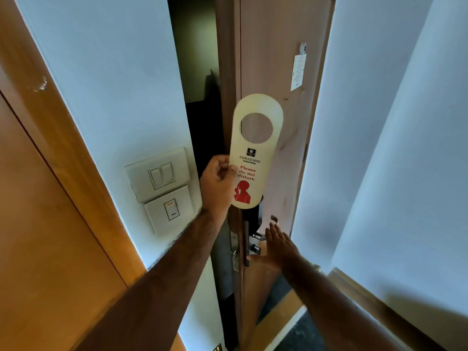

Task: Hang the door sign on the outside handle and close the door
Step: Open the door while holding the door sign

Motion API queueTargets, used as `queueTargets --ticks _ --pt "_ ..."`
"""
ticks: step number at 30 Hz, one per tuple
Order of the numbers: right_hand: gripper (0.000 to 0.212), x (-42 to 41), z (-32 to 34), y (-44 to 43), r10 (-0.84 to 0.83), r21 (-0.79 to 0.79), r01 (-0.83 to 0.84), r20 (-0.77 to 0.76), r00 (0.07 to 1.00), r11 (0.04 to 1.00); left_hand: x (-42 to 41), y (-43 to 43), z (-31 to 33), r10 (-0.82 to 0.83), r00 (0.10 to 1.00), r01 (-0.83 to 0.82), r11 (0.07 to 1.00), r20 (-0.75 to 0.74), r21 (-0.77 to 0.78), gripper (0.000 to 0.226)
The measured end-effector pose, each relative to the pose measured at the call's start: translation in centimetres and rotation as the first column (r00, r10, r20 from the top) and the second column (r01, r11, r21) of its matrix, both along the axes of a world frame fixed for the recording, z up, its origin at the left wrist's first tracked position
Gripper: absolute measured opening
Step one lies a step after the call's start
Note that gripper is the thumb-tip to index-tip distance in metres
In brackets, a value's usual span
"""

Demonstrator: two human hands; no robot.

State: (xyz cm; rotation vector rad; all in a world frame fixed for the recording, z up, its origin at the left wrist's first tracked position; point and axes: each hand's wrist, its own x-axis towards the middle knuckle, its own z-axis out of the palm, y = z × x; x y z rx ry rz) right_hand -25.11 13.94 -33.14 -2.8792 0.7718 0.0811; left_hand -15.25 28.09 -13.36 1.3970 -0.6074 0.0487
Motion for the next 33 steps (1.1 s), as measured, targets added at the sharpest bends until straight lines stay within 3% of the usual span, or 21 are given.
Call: queueTargets --ticks 7,9,12,15,19,21,23,25,29,33 --pt "0.116 -3.4 1.1 0.7 -0.066 0.043 0.066 0.009 0.998 0.997 -0.6 0.2 -0.5 -0.114 0.993 0.115 0.992 -0.01 0.052 0.013" --pt "0.101 -4.8 1.2 1.3 -0.063 0.017 0.061 0.129 0.99 0.998 -0.9 0.1 -0.6 -0.166 0.986 0.166 0.984 -0.005 0.061 0.013" --pt "0.063 -7.5 1.0 2.8 0.125 -0.239 -0.037 0.364 0.923 0.97 -1.3 -0.2 -0.9 -0.224 0.975 0.224 0.972 -0.009 0.074 0.012" --pt "0.042 -8.9 0.6 4.8 0.413 -0.459 -0.247 0.306 0.858 0.854 -1.9 -0.7 -1.1 -0.259 0.966 0.259 0.962 -0.016 0.084 0.015" --pt "0.057 -7.8 -0.3 4.9 0.527 -0.592 -0.353 0.146 0.837 0.724 -3.0 -1.5 -1.3 -0.303 0.953 0.304 0.948 -0.018 0.094 0.013" --pt "0.074 -7.3 0.1 4.2 0.5 -0.735 -0.386 -0.074 0.863 0.558 -3.8 -2.0 -1.4 -0.322 0.947 0.322 0.941 -0.017 0.1 0.015" --pt "0.079 -7.5 1.4 3.6 0.415 -0.823 -0.321 -0.116 0.902 0.469 -4.6 -2.4 -1.3 -0.341 0.94 0.342 0.935 -0.028 0.094 0.013" --pt "0.074 -7.8 2.6 2.7 0.354 -0.865 -0.225 -0.059 0.933 0.448 -5.5 -2.9 -1.4 -0.36 0.932 0.363 0.929 -0.049 0.07 0.012" --pt "0.074 -9.6 2.9 1.0 0.354 -0.905 -0.222 -0.087 0.931 0.362 -7.2 -3.9 -1.6 -0.406 0.911 0.409 0.911 -0.075 0.044 0.012" --pt "0.079 -11.6 3.3 0.1 0.366 -0.878 -0.21 -0.043 0.93 0.43 -8.1 -4.8 -1.7 -0.455 0.884 0.461 0.887 -0.107 0.037 0.013"
